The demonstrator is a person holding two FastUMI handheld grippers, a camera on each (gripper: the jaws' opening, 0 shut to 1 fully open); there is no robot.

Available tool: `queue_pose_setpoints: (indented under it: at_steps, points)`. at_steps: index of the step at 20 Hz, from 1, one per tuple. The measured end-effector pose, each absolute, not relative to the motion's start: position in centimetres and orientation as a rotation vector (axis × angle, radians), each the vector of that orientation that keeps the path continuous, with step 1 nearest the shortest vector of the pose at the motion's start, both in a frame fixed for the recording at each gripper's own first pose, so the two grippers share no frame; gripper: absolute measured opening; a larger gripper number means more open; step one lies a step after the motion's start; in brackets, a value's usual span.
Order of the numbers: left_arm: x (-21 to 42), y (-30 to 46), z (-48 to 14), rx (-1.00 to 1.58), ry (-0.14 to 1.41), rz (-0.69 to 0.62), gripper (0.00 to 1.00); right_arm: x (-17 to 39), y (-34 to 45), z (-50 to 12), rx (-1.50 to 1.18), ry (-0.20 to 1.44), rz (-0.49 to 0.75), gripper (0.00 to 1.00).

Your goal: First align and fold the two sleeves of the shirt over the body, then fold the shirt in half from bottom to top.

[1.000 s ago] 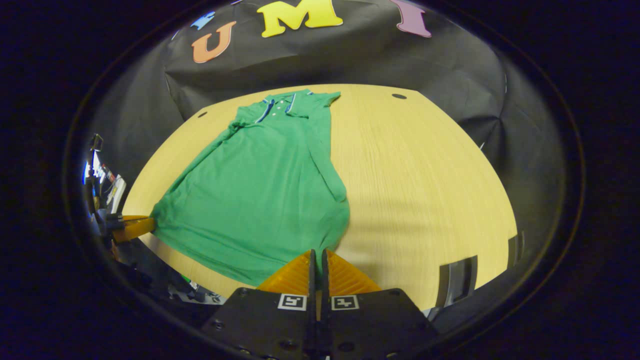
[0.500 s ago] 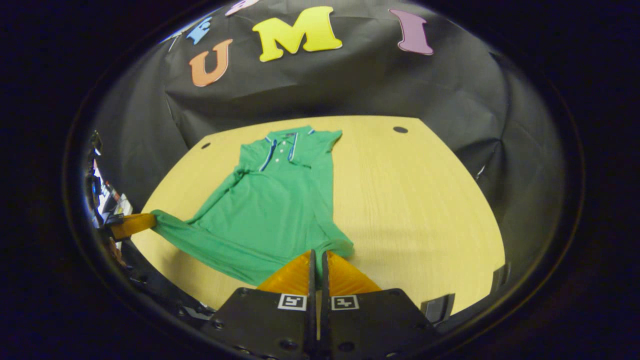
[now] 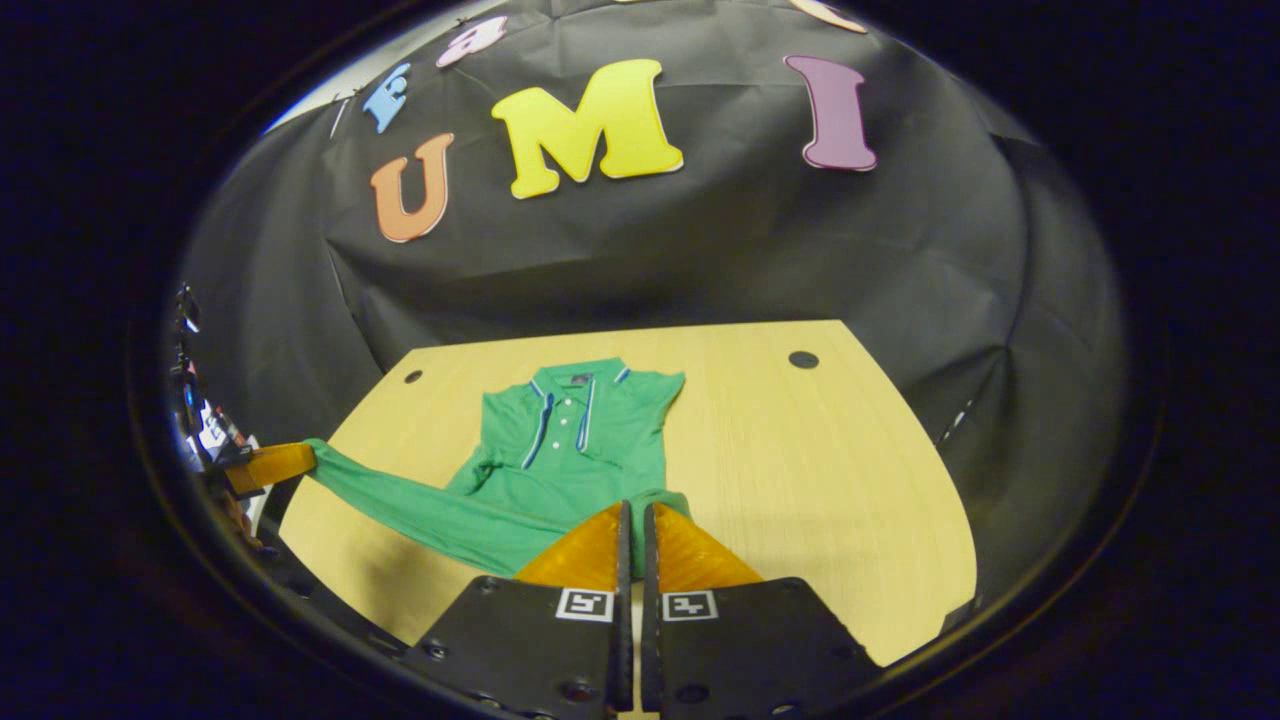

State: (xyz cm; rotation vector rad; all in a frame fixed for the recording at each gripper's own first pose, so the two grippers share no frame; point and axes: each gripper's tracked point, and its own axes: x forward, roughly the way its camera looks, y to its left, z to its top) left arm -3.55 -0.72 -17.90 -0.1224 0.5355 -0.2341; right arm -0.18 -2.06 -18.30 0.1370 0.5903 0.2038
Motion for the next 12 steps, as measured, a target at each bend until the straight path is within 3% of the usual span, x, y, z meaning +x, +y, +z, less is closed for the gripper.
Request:
queue_pose_setpoints:
  at_steps: [12]
  points:
    - [5.7, -0.8, -14.1, -0.122, 0.465, -0.222, 0.06, 9.8, -1.1, -12.0, 0.130, 0.481, 0.243, 0.03]
